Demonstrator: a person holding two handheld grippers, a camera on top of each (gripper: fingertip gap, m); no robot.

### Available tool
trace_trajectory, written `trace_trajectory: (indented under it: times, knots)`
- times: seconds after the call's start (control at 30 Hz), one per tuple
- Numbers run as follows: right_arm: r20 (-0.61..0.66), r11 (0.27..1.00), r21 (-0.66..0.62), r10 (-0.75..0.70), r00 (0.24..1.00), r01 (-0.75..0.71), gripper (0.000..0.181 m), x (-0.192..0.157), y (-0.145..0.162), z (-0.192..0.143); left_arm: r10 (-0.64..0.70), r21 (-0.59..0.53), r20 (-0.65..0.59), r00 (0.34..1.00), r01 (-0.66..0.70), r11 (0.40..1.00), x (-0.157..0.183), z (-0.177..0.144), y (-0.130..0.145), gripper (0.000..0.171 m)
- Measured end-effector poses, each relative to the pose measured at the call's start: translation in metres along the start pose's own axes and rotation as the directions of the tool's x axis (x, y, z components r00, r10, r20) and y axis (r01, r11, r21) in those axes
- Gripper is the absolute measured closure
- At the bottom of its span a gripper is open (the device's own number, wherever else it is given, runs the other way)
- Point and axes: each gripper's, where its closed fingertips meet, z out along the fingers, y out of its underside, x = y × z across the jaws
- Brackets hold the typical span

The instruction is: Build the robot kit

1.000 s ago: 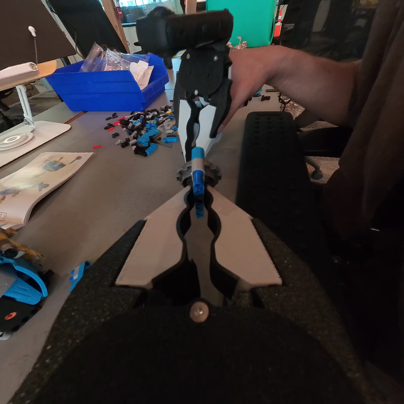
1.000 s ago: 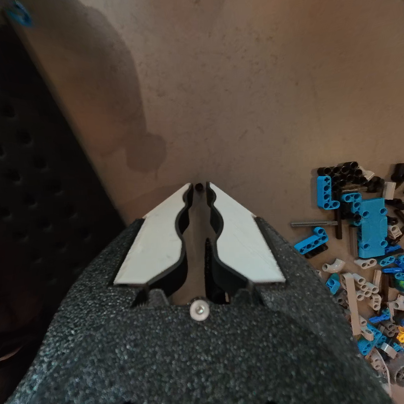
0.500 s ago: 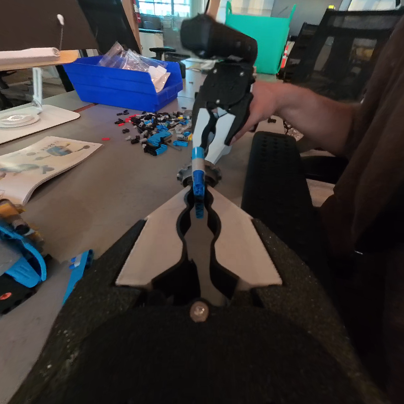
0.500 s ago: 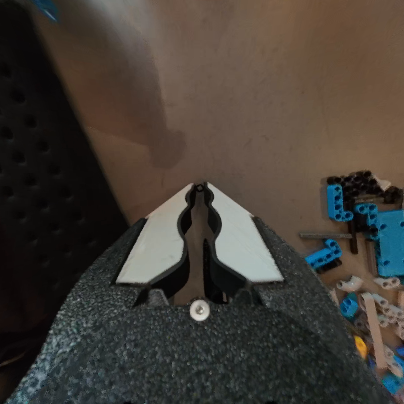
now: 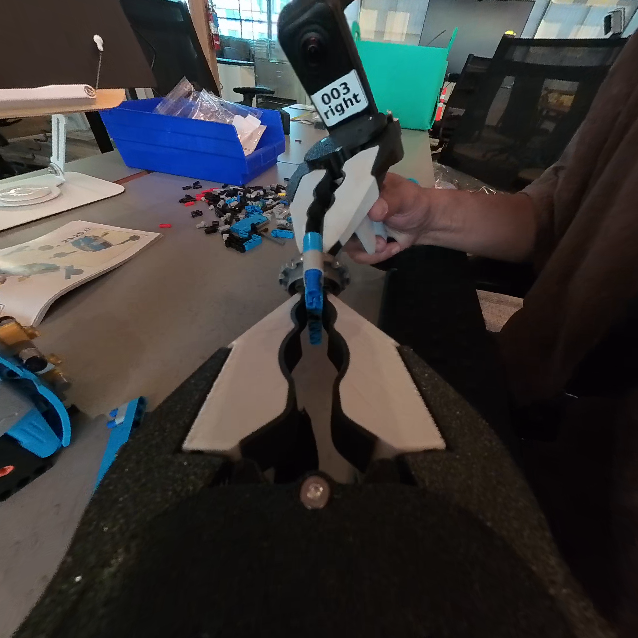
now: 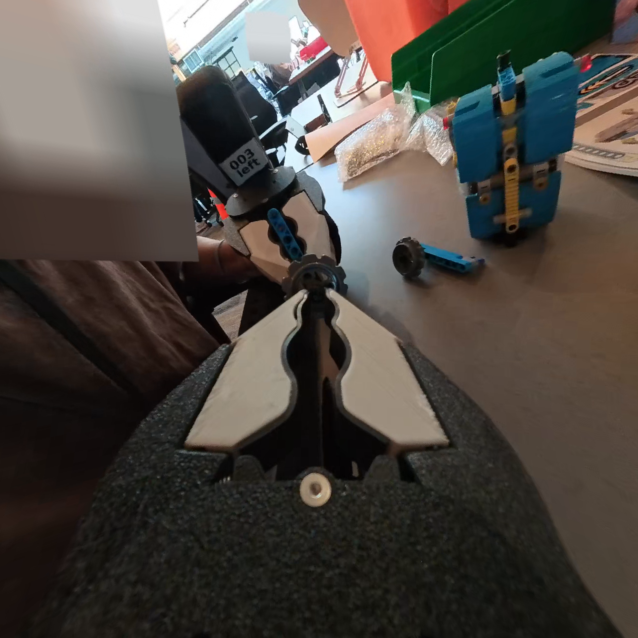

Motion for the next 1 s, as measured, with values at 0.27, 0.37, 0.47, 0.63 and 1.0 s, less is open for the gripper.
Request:
trace_trajectory:
  times: [0.27, 0.37, 0.47, 0.63, 1.0]
  knots:
    - [0.009, 1.000, 0.019, 0.006, 1.000, -0.006, 0.174, -0.001, -0.002, 0.001, 0.007, -0.008, -0.006, 1.000, -0.007, 1.000, 0.001, 0.001, 0.001, 0.165]
    - [0.017, 1.000, 0.018, 0.013, 1.000, -0.013, 0.175, -0.001, -0.002, 0.001, 0.006, -0.012, -0.008, 1.000, -0.006, 1.000, 0.001, 0.001, 0.002, 0.165]
    - [0.054, 0.998, 0.003, 0.062, 0.997, -0.062, 0.174, -0.001, 0.002, 0.003, 0.026, -0.039, -0.012, 1.000, -0.027, 0.999, 0.004, 0.004, 0.006, 0.165]
    - [0.096, 0.995, 0.018, 0.100, 0.990, -0.102, 0.175, -0.002, 0.002, 0.003, 0.066, -0.042, 0.012, 0.998, -0.065, 0.997, 0.004, 0.005, 0.005, 0.165]
    - [-0.172, 0.993, -0.084, 0.073, 0.982, -0.088, 0.175, 0.053, 0.020, 0.002, 0.163, -0.194, 0.241, 0.957, -0.117, 0.974, -0.036, -0.056, 0.025, 0.165]
